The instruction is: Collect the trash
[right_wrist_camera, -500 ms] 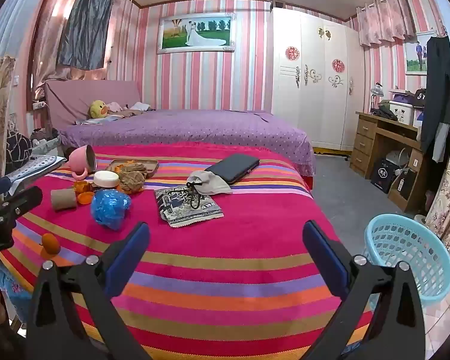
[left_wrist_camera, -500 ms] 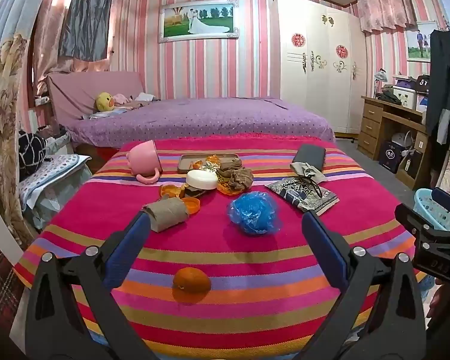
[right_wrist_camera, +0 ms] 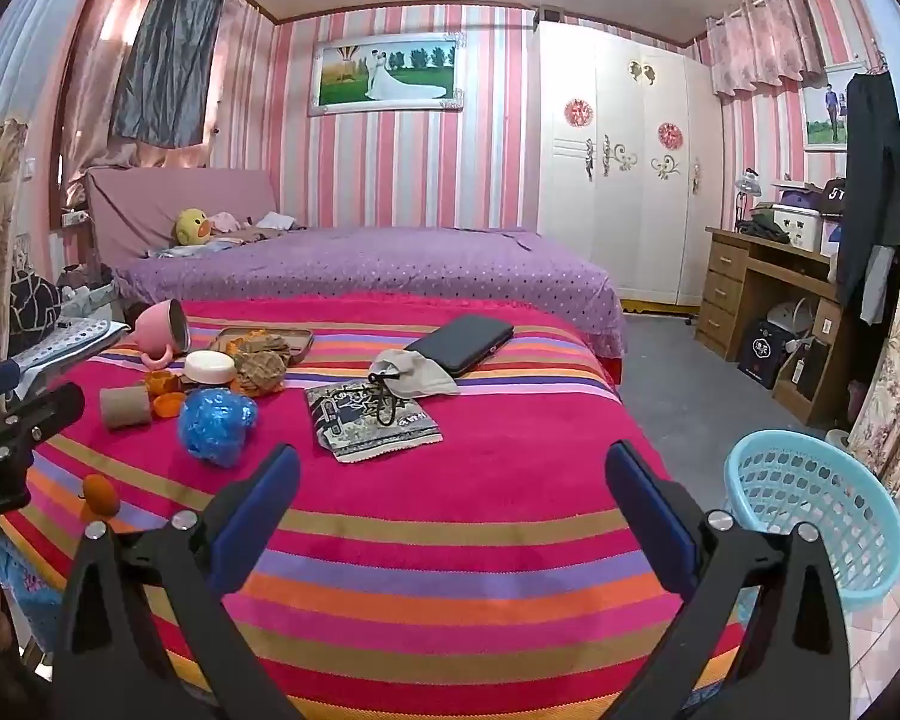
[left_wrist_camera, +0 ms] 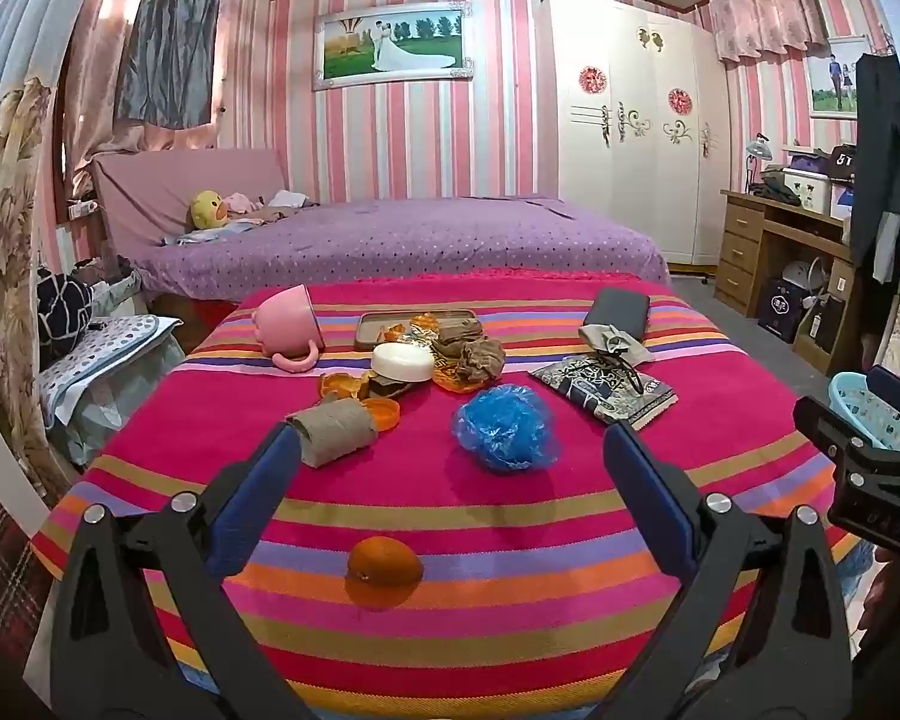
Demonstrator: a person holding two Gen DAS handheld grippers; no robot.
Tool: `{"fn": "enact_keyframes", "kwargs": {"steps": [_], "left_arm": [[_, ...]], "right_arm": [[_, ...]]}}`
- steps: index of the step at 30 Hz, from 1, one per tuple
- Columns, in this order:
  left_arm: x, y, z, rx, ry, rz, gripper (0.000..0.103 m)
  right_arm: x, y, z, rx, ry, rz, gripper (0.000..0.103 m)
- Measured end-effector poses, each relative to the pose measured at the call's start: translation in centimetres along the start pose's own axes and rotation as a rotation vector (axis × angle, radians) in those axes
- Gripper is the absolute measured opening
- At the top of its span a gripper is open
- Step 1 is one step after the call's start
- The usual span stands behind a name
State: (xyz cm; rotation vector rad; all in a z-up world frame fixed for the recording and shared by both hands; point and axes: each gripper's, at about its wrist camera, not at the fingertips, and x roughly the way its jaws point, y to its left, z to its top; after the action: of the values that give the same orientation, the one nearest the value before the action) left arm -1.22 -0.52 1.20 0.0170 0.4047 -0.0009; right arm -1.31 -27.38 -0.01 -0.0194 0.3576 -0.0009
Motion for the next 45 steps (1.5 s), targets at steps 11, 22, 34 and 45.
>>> {"fn": "enact_keyframes", "kwargs": {"steps": [11,22,34,45], "left_arm": [[0.9,-0.2,-0.5,0.011,-0.002,0.010,0.098],[0.9,-0.3,-0.4,0.013,-0.001,0.010,0.098],[0.9,-0.3,-0.4,0.014,-0.001,0.011,0.098],[0.8,-0.5,-0.3,0.016,-0.003,0.013,0.098]], "right_arm": [[-0.2,0.1,0.2,0.004,-0.013,0.001,0.099],[-0.6,-0.2,0.6,0.008,-0.023,-0.001,0.099],[-0.9,-0.5,0.7,0.009,-0.028,-0.003,0.099],[-0.8,-0.4,0.6,0.010,-0.030,-0.003,0.099]]}}
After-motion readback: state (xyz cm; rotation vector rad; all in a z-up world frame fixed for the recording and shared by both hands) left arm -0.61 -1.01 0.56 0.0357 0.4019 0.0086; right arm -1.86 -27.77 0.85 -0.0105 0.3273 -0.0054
